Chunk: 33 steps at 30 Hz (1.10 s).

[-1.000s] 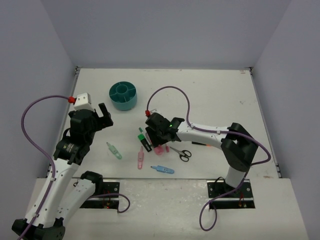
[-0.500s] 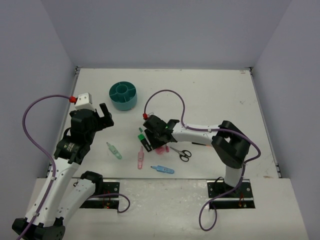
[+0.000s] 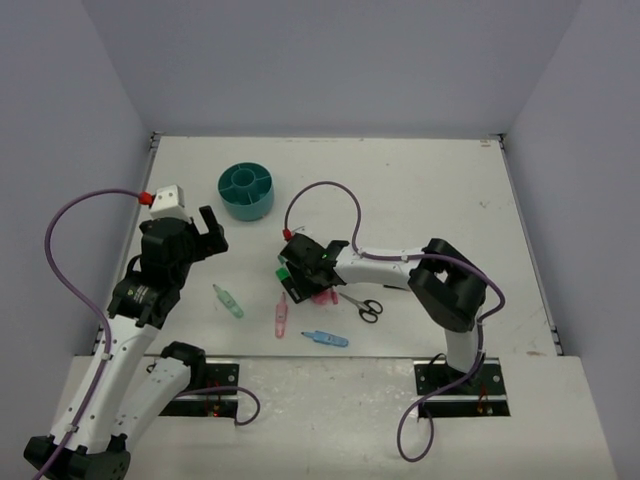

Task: Sort the stationery into containers
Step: Pick up the stationery from the center of the board.

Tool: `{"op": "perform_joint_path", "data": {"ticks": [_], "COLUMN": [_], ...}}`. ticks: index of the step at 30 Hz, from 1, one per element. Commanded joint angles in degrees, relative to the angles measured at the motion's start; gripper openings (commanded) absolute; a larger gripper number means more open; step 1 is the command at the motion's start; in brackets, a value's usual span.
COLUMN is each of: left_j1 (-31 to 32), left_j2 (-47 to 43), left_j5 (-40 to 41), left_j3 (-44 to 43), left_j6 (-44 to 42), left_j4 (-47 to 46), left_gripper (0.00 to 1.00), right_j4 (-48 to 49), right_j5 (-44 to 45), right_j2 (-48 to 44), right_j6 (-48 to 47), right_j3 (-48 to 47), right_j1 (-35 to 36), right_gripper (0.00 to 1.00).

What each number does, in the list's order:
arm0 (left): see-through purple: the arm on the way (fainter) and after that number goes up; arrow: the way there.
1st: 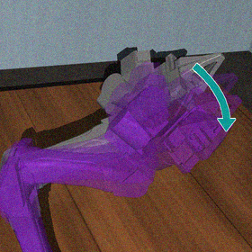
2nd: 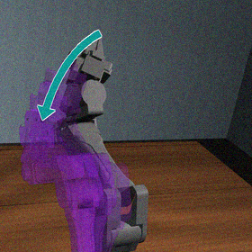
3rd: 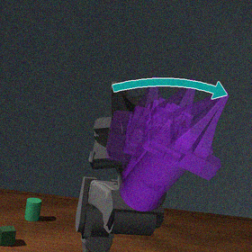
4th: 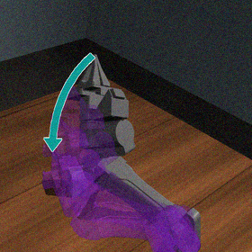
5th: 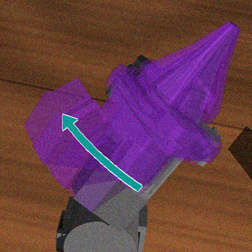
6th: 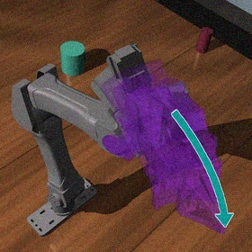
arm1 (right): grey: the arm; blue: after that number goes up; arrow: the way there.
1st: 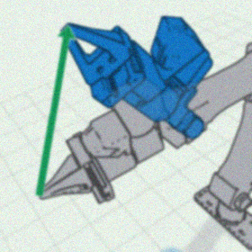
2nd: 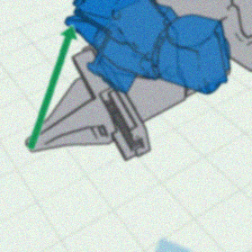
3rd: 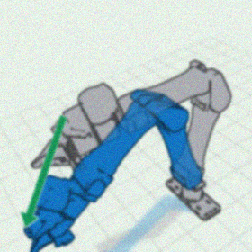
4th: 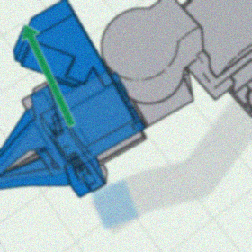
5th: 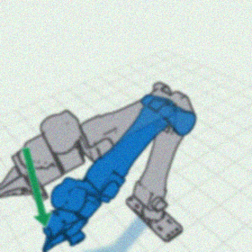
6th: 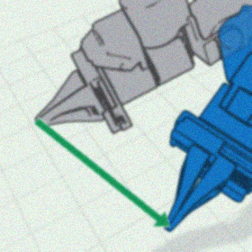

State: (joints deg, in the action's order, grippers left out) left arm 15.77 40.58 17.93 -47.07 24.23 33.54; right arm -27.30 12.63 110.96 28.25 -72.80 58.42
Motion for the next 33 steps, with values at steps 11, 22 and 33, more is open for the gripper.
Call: {"op": "perform_joint_path", "data": {"ticks": [11,22,33], "left_j1": [-0.6,-0.6,9.1], "left_j2": [0.3,2.6,10.8], "left_j5": [-1.2,-41.7,-67.3], "left_j3": [0.1,1.3,13.3], "left_j6": [-2.2,5.6,32.6], "left_j4": [-2.3,-13.2,-57.6], "left_gripper": [1.0,1.0,1.0], "right_j4": [-2.6,-4.6,-4.3], "right_j5": [3.0,-8.0,-16.7], "right_j2": [-4.6,-26.6,-43.9], "right_j6": [-1.3,-11.2,-13.5], "right_j3": [0.4,4.0,7.4], "right_j1": [1.2,1.4,1.4], "right_gripper": [0.02,0.0,0.0]}}
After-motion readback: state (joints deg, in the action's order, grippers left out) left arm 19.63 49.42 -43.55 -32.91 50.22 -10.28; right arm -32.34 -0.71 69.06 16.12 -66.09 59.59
